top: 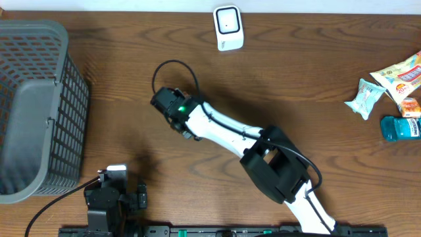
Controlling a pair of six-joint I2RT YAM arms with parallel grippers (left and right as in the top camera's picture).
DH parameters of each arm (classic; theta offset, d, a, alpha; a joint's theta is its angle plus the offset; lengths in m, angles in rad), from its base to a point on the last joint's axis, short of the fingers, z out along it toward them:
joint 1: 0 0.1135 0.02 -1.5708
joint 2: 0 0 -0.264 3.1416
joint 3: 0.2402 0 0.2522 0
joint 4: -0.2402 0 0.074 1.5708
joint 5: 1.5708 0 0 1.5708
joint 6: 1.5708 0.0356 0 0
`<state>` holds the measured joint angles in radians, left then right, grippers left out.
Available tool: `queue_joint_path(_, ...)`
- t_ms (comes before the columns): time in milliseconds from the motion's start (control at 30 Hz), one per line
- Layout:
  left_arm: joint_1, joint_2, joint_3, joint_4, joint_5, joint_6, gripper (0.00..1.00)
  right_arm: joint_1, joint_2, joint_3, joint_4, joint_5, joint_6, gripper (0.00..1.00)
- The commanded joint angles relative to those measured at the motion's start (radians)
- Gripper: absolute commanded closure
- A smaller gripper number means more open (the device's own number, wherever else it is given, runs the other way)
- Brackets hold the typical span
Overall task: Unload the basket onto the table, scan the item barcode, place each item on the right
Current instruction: 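Lift the red Top bar off the table with the right gripper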
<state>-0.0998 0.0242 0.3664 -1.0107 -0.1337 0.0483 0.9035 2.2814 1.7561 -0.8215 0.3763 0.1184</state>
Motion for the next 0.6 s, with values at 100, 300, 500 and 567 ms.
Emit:
queue_joint_path(100,0.005,-0.001,-0.001,-0.016,-0.005,-0.005,0.02,-0.014,-0.005,-0.099,0.072,0.052,-0.012,0.36)
queue_joint_path(300,0.005,-0.001,-0.001,-0.016,-0.005,-0.005,0.02,-0.063,-0.005,-0.237,0.202,0.052,-0.08,0.31)
queue_joint_path(500,0.005,-0.001,-0.001,-0.016,-0.005,-0.005,0.02,-0.101,-0.005,-0.257,0.144,-0.01,-0.083,0.41)
queue_joint_path(567,0.005,-0.001,-0.001,-0.016,-0.005,-0.005,0.02,-0.111,-0.005,-0.269,0.126,-0.052,-0.083,0.55)
